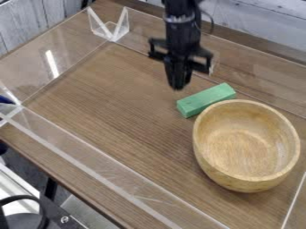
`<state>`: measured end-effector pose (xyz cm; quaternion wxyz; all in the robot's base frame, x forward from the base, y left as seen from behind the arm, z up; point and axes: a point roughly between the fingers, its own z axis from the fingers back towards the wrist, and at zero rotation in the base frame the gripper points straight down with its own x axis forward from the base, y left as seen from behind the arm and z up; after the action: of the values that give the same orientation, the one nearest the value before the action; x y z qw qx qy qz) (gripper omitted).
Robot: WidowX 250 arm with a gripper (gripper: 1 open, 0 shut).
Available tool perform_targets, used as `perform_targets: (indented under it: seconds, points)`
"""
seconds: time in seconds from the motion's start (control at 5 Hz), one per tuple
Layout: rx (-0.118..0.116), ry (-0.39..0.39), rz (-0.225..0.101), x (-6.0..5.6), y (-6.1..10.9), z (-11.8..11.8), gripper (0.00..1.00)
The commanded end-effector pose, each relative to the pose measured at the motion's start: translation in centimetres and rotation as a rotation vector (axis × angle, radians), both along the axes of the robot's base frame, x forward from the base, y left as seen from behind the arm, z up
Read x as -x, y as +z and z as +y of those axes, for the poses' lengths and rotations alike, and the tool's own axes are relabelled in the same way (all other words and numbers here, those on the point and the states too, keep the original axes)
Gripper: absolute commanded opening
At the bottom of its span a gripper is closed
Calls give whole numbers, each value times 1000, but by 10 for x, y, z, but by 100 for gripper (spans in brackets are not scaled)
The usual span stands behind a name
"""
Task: Put the green block in the brown bowl
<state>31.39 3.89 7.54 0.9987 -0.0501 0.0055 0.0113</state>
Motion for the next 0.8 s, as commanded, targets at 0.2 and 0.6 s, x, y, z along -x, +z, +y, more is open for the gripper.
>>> perform_targets:
  seconds: [0.2,0.6]
  points:
    - [-11,31,-120,-20,32,16,0]
    - [-23,5,-61,-19,-1,10,0]
